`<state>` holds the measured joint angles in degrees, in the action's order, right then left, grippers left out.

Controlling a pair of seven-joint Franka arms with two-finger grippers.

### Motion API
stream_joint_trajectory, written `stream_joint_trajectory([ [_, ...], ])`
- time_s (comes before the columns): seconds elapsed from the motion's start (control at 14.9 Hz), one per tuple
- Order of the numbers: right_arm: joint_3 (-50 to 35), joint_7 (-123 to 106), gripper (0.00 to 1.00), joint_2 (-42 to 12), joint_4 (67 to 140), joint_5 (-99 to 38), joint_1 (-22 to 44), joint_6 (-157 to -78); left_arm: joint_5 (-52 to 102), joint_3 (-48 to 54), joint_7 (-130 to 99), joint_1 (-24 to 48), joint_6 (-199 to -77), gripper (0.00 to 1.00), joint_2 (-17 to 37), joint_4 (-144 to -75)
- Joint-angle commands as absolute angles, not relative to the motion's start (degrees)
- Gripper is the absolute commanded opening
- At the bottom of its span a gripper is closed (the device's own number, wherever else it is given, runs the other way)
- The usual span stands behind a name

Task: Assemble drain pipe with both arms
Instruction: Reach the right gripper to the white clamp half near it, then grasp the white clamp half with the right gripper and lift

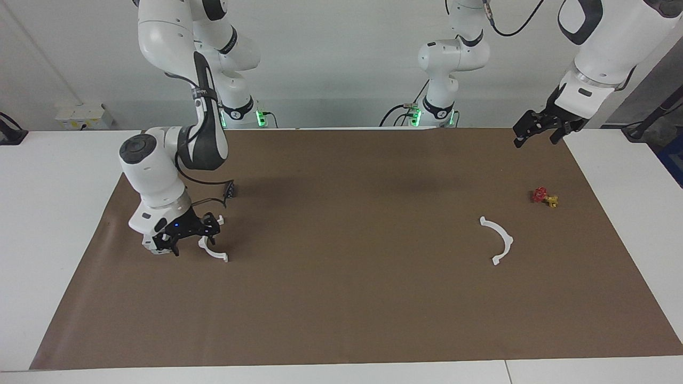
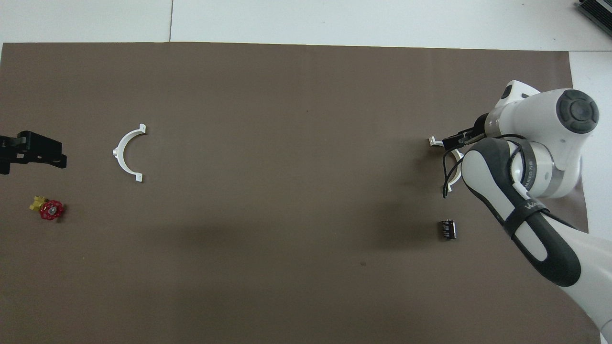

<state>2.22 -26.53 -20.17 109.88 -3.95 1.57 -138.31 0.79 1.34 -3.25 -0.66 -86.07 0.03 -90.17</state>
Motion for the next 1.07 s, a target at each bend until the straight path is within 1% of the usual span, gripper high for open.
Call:
stream_joint_trajectory([
  [0.0, 1.8, -34.3, 0.99, -19.6, 114.0, -6.0, 0.3, -140.8, 1.5, 1.5, -3.1, -1.1, -86.8, 1.00, -1.8, -92.2],
  [0.07, 1.8, -34.3, 0.92, -19.6, 114.9, -6.0, 0.4, -141.8, 1.5, 1.5, -3.1, -1.1, -86.8, 1.00, -1.8, -92.2],
  [0.13, 1.8, -34.0, 0.87, -19.6, 115.1, -6.0, 0.5, -142.4, 1.5, 1.5, -3.1, -1.1, -86.8, 1.00, -1.8, -92.2],
  [0.2, 1.8, -34.1, 0.78, -19.8, 115.1, -6.0, 0.9, -142.4, 1.5, 1.5, -3.0, -1.2, -86.8, 1.00, -1.8, -92.2],
  [0.27, 1.8, -34.5, 0.57, -19.8, 115.2, -6.0, 0.9, -142.4, 1.6, 1.5, -3.0, -1.3, -86.8, 1.00, -1.8, -92.2],
  [0.4, 1.9, -35.7, 0.06, -19.8, 115.4, -6.0, 0.4, -142.3, 1.5, 1.5, -3.0, -1.2, -86.8, 1.00, -1.8, -92.2],
  [0.47, 1.9, -35.6, 0.00, -19.8, 115.7, -6.0, 0.4, -142.4, 1.5, 1.5, -3.0, -1.2, -86.8, 1.00, -1.8, -92.2],
  [0.81, 2.0, -33.9, 0.00, -20.2, 115.1, -5.8, 0.5, -141.6, 1.5, 1.5, -3.0, -1.2, -86.8, 1.00, -1.8, -92.2],
  [0.87, 2.0, -33.9, 0.00, -20.2, 113.5, -5.5, 0.3, -139.9, 1.6, 1.5, -3.0, -1.2, -86.8, 1.00, -1.8, -92.2],
  [1.01, 2.1, -32.2, 0.00, -20.0, 108.2, -5.5, 1.2, -132.1, 1.5, 1.5, -3.0, -1.2, -86.8, 1.00, -1.8, -92.2],
])
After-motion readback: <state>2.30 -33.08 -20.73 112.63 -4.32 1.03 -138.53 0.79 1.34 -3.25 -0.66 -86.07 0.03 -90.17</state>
